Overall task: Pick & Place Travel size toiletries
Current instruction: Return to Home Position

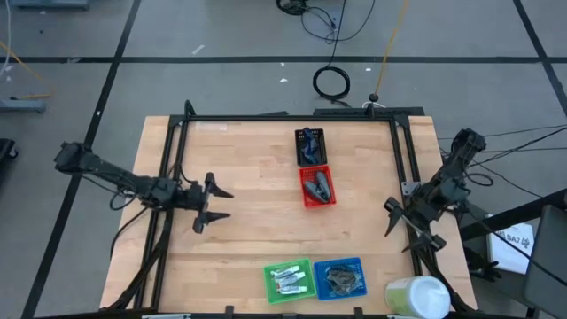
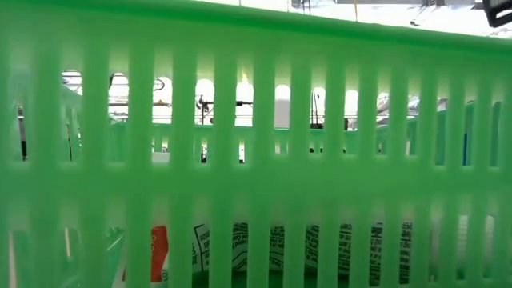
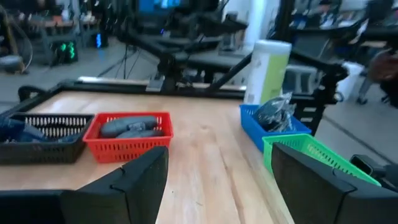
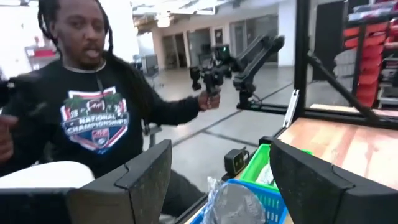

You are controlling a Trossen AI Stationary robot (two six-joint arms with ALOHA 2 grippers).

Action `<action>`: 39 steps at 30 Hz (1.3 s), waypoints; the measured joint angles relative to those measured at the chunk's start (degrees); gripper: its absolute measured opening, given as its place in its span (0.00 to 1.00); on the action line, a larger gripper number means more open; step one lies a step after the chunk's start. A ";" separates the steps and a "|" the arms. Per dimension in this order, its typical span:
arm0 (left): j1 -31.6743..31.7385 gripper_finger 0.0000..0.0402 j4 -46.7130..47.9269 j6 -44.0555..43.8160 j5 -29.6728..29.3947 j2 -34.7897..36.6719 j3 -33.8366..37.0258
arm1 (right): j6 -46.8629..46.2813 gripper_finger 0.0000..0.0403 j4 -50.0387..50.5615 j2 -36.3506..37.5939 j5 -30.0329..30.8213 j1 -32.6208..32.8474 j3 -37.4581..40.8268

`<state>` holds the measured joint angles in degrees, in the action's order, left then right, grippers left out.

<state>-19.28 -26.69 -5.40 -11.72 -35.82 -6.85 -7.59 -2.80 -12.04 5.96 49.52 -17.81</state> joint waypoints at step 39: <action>26.11 0.72 0.10 -0.71 23.24 7.06 5.92 | 0.16 0.65 -6.00 9.32 -11.01 -46.52 14.83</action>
<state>6.83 -26.59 -6.11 11.52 -28.75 -0.93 -7.43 -8.80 -2.72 -5.05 3.01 -2.98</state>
